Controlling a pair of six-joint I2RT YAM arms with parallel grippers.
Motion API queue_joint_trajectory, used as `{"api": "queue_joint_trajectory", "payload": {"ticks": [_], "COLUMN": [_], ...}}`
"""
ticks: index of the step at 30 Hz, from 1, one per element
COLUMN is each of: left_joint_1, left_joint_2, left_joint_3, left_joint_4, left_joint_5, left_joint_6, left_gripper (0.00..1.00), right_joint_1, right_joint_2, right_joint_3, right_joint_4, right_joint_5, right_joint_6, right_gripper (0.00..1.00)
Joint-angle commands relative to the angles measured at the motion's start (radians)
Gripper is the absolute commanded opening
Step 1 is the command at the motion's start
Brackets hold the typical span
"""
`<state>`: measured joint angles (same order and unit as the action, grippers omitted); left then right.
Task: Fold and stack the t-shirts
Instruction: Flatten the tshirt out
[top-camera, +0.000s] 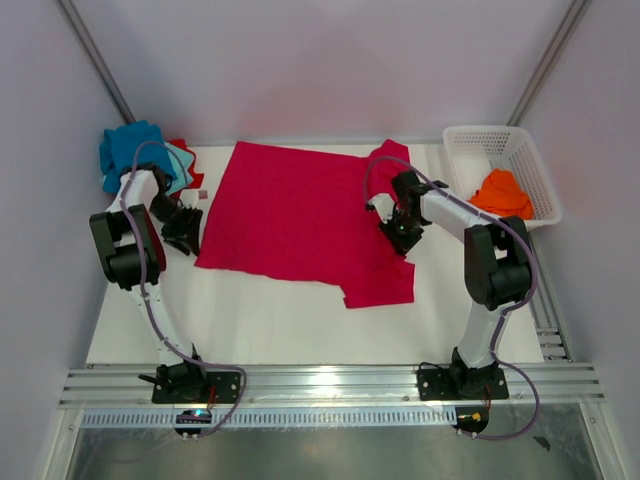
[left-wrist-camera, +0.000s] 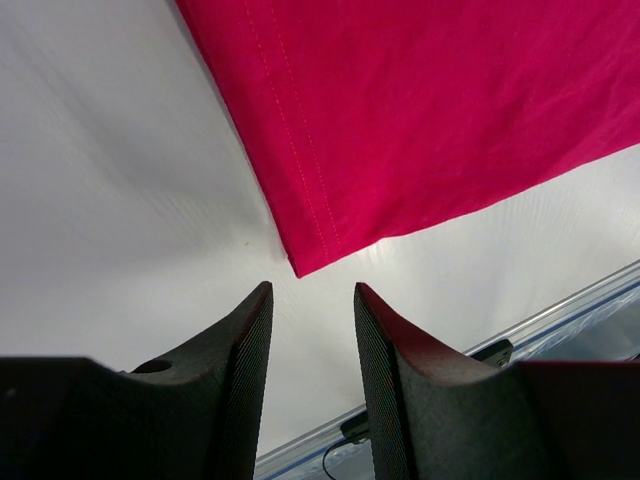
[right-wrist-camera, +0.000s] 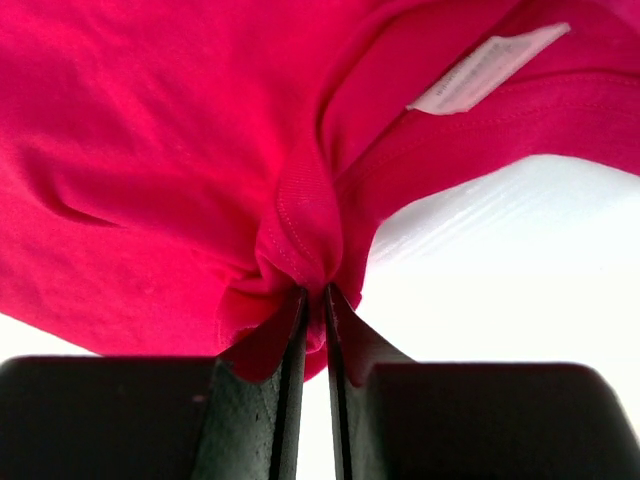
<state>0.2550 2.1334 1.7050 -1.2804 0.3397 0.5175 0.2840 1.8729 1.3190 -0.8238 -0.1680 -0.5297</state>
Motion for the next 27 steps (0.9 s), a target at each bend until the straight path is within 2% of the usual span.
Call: {"api": "queue_joint_trajectory", "payload": {"ticks": [1, 6, 10, 13, 17, 23, 27], "left_joint_1": [0.001, 0.001, 0.001, 0.001, 0.001, 0.001, 0.001], "left_joint_2": [0.023, 0.036, 0.042, 0.039, 0.042, 0.049, 0.054], "left_joint_3": [0.015, 0.024, 0.018, 0.007, 0.005, 0.005, 0.011], "left_joint_4": [-0.011, -0.013, -0.016, -0.011, -0.010, -0.007, -0.008], "left_joint_5": [0.042, 0.058, 0.056, 0.056, 0.058, 0.065, 0.073], "left_joint_6": [0.010, 0.004, 0.009, 0.012, 0.013, 0.012, 0.012], "left_gripper": [0.40, 0.39, 0.39, 0.39, 0.39, 0.39, 0.39], "right_joint_1": [0.000, 0.000, 0.000, 0.000, 0.000, -0.006, -0.031], "right_joint_2": [-0.017, -0.017, -0.020, -0.021, -0.017, 0.025, 0.080], "right_joint_3": [0.020, 0.039, 0.040, 0.034, 0.042, 0.046, 0.054], "right_joint_4": [0.023, 0.051, 0.092, 0.129, 0.131, 0.069, 0.034], "right_joint_5": [0.091, 0.180, 0.312, 0.473, 0.588, 0.676, 0.679], "right_joint_6": [0.020, 0.074, 0.122, 0.140, 0.158, 0.168, 0.191], "right_gripper": [0.15, 0.14, 0.13, 0.12, 0.10, 0.09, 0.09]}}
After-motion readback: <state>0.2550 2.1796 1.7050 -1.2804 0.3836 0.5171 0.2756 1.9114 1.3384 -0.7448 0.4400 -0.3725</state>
